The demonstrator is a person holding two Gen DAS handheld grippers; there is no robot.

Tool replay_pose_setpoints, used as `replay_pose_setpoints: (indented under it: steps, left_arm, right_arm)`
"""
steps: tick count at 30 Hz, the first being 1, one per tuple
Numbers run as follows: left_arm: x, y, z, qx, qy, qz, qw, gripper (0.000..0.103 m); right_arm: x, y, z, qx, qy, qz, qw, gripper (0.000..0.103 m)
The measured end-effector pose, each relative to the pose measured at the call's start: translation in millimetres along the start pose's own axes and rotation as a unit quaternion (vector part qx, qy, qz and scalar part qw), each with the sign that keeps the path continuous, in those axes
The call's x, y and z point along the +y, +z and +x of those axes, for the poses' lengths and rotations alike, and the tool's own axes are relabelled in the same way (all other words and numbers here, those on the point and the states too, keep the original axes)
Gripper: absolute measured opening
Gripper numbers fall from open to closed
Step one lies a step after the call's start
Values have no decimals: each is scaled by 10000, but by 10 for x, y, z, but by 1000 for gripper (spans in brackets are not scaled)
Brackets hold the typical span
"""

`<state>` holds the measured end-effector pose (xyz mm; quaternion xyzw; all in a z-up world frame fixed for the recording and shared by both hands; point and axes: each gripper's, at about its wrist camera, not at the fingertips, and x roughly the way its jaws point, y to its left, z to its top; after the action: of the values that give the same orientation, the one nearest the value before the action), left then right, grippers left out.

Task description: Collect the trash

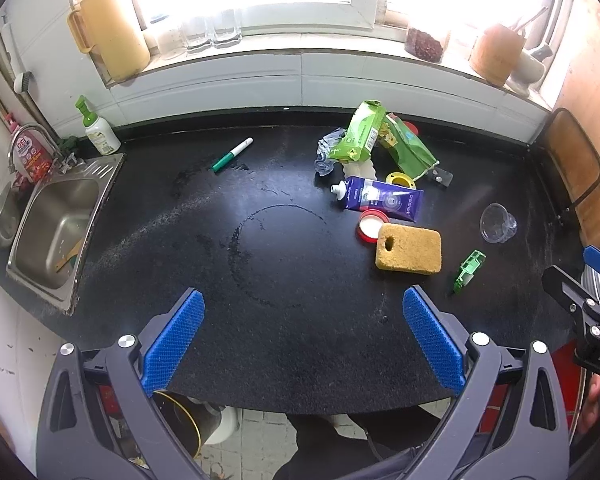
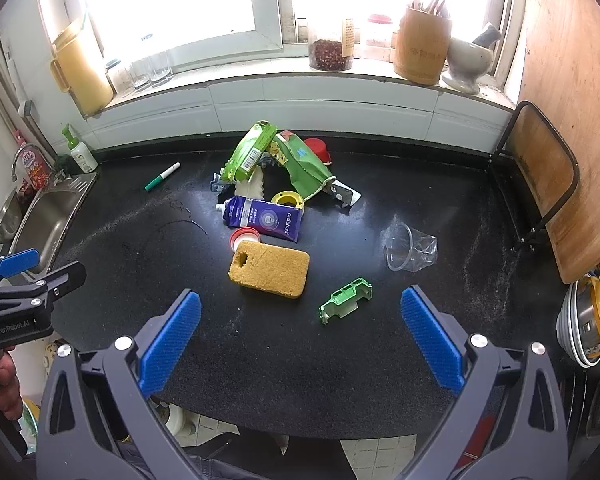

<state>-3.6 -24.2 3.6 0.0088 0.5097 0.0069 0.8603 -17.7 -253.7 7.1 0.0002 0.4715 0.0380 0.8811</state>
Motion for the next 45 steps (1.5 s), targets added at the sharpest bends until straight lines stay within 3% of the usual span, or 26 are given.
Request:
replay_pose_setpoints:
  steps: [34, 45]
  left_arm:
    - [-107, 67, 143, 165, -135, 93, 9997, 97]
    - [-598, 147, 741, 409, -385, 360, 9978, 97]
  right_arm:
    - [-186, 12, 71, 70, -27, 138, 9999, 98]
    - [-691, 45, 513, 203, -33, 201, 9996, 98]
